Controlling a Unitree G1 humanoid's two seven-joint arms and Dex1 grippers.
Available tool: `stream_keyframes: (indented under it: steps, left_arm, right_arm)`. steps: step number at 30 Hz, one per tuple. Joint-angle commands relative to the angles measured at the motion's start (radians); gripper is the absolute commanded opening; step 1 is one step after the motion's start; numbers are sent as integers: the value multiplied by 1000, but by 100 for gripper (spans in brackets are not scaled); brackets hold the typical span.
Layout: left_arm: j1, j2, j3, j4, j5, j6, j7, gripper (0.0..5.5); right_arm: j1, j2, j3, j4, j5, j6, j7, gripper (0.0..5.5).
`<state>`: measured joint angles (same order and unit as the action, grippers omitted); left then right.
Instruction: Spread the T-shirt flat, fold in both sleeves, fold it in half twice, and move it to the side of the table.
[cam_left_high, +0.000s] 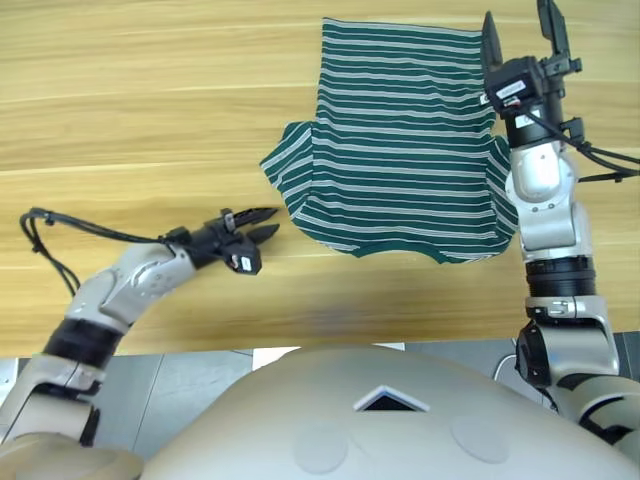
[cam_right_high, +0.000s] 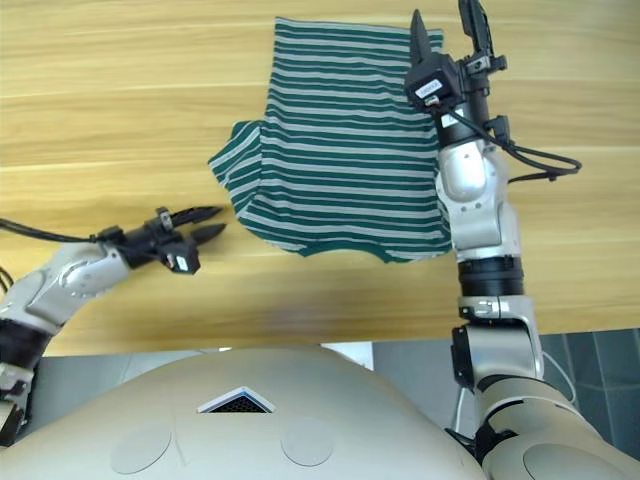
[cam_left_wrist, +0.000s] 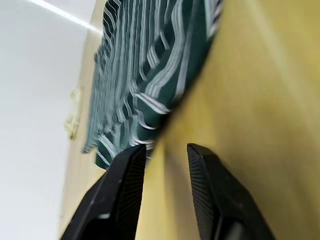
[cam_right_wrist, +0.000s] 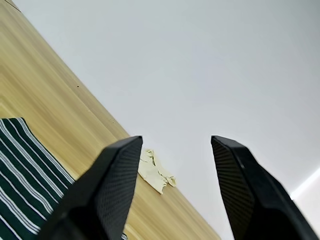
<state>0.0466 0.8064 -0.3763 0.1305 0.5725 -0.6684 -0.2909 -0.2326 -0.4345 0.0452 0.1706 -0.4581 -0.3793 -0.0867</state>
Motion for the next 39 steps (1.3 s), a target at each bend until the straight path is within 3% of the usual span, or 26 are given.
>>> stream_keyframes:
  steps: [1,6,20,33,39]
  left_arm:
    - [-94,-41,-65,119,167,16,31,153]
    - [-202,-96,-106,252,247,21,106,153]
    - [-277,-93,-158,401,319,72,219,153]
    - [-276,-85,-209,414,312,49,187,11]
    - [-257,-89,-173,387,271,47,243,3]
  right_arm:
    - [0,-3,-1,14,-1,-1,-5,257]
    - [-1,2,3,35,-5,-7,-21,257]
    - [-1,-2,3,39,-4,-10,-32,257]
    - [8,-3,-2,27,-1,-10,-31,257]
    - [5,-4,-2,32,0,-13,-33,257]
